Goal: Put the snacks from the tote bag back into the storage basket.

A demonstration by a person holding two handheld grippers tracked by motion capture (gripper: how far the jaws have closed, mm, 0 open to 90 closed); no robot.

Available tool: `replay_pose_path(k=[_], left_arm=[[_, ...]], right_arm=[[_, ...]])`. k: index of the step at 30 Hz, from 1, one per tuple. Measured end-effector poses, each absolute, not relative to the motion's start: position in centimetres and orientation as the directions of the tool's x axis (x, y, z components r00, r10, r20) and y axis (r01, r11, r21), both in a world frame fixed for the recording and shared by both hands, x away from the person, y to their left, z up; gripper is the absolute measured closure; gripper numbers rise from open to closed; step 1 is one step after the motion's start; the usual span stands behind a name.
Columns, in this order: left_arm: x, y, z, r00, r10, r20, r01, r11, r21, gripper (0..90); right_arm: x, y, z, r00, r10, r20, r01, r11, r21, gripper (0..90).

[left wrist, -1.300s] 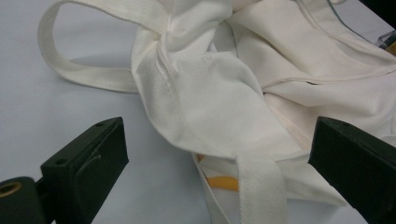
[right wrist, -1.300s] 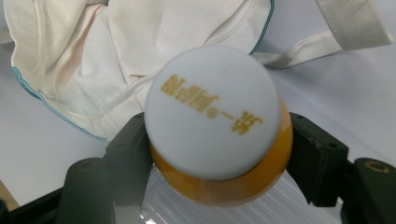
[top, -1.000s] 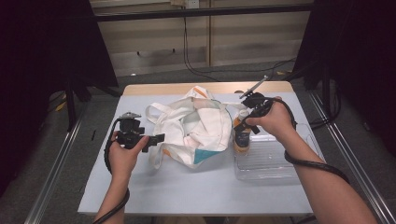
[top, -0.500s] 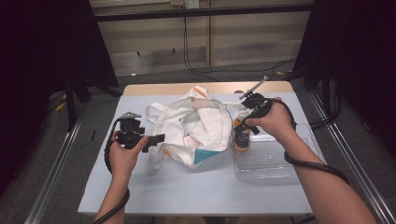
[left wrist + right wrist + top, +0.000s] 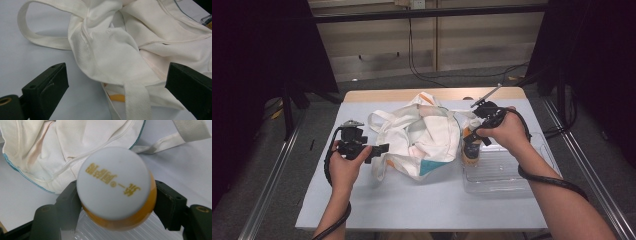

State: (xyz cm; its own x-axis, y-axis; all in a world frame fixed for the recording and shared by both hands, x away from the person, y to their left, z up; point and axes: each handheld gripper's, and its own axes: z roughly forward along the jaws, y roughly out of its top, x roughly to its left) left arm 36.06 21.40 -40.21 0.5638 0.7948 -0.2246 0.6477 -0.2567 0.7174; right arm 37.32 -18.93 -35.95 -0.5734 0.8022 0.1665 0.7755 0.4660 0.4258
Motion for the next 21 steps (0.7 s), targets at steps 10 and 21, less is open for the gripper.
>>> replay_pose_path(k=[10, 21], left_arm=[[36.07, 21.25, -40.24, 0.562, 0.794, -0.232, 0.649, -0.250, 0.718, 3.9], [36.01, 20.97, -40.23, 0.572, 0.791, -0.217, 0.647, -0.272, 0.713, 3.9]], right_arm=[[37.10, -19.06, -36.04, -0.560, 0.810, 0.172, 0.782, 0.449, 0.432, 29.9], [36.72, -19.24, -36.34, -0.559, 0.809, 0.183, 0.783, 0.442, 0.438, 28.6]])
